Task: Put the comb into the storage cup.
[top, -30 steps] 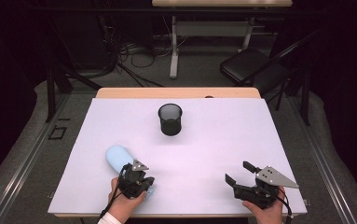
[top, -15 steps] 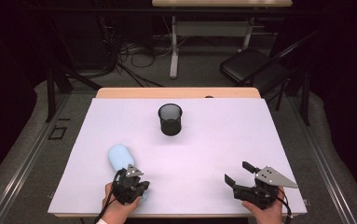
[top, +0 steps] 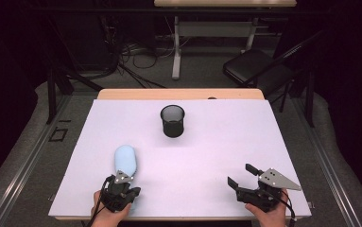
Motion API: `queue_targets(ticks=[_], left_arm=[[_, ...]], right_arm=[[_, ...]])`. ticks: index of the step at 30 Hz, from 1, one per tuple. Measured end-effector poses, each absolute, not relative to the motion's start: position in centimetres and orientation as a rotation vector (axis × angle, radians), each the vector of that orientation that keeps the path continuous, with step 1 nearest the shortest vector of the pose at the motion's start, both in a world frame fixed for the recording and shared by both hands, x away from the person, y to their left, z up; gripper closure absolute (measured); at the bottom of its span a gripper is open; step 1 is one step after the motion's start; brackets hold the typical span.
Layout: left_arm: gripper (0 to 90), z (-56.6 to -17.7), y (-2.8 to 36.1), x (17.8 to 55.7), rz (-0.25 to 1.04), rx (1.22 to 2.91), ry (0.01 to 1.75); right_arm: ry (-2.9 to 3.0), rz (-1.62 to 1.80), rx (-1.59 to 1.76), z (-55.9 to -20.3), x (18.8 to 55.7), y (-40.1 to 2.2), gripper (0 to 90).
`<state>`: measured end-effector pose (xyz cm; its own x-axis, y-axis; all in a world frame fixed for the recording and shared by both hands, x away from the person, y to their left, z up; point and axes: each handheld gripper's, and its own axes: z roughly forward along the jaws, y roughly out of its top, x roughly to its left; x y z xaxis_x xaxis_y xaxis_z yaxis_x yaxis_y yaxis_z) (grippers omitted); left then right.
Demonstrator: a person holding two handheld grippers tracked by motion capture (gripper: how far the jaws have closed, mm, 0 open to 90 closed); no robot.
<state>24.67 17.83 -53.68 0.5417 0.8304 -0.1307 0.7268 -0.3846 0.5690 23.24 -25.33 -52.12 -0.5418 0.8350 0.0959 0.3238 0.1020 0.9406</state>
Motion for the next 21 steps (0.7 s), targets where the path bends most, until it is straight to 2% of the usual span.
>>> queue_targets(ticks=[21], left_arm=[[90.0, -53.7, 20.7, 24.4, 0.279, 2.175, 1.315]], right_arm=[[1.922, 1.440, 1.136, -52.2, 23.3, -25.3, 17.0]])
